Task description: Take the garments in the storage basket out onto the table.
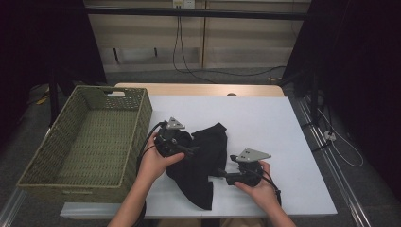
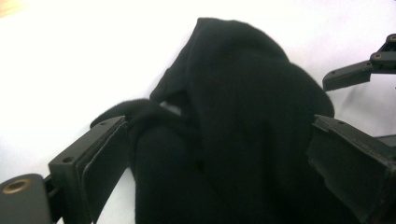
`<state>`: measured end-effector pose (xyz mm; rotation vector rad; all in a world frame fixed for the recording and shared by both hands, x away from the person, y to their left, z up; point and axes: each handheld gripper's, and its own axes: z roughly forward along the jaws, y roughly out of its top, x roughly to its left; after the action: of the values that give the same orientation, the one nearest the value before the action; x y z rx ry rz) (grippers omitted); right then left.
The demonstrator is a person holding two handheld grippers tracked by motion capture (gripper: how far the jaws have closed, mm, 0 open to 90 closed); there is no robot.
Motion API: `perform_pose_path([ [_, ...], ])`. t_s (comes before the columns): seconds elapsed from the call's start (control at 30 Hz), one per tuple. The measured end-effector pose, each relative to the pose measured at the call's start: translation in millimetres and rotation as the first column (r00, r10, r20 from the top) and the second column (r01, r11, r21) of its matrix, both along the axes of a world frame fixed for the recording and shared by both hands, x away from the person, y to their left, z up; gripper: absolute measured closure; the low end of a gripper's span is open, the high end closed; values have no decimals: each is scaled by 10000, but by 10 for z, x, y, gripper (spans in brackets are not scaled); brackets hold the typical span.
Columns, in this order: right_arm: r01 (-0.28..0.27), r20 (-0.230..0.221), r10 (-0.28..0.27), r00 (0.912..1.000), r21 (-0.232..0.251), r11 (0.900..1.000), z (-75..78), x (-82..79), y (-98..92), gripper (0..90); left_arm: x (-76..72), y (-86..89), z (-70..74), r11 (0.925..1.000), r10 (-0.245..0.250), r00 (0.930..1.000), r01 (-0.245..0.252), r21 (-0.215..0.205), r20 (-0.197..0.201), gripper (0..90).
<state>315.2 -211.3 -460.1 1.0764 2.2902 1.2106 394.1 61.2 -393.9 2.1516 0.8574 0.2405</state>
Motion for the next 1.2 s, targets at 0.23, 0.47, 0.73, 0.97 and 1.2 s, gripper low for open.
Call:
perform_pose_path([
  [0.23, -859, -482, 818, 9955, -908, 9922, -30, 35, 208, 318, -65, 37, -37, 10000, 0, 10000, 1, 87, -70, 68],
  [0.47, -592, -110, 583, 9982, -1185, 9912, -25, 65, 229, 762, -115, 57, -62, 9999, -31, 10000, 31, 96, -73, 75],
  [0.73, 57, 237, -75, 9997, 776, 9970, 229, 105, -99, 834, -167, -13, -64, 9995, -289, 9994, 287, -109, -164, 75],
  [0.97, 318, 771, -461, 9960, 1771, 9837, 471, 25, -283, 834, -193, -108, -91, 9985, -537, 9983, 534, -136, -227, 71],
  [1.2, 413, 950, -619, 9936, 2055, 9778, 540, -10, -357, 832, -237, -219, -48, 9931, -1042, 9942, 1025, -574, -276, 66],
])
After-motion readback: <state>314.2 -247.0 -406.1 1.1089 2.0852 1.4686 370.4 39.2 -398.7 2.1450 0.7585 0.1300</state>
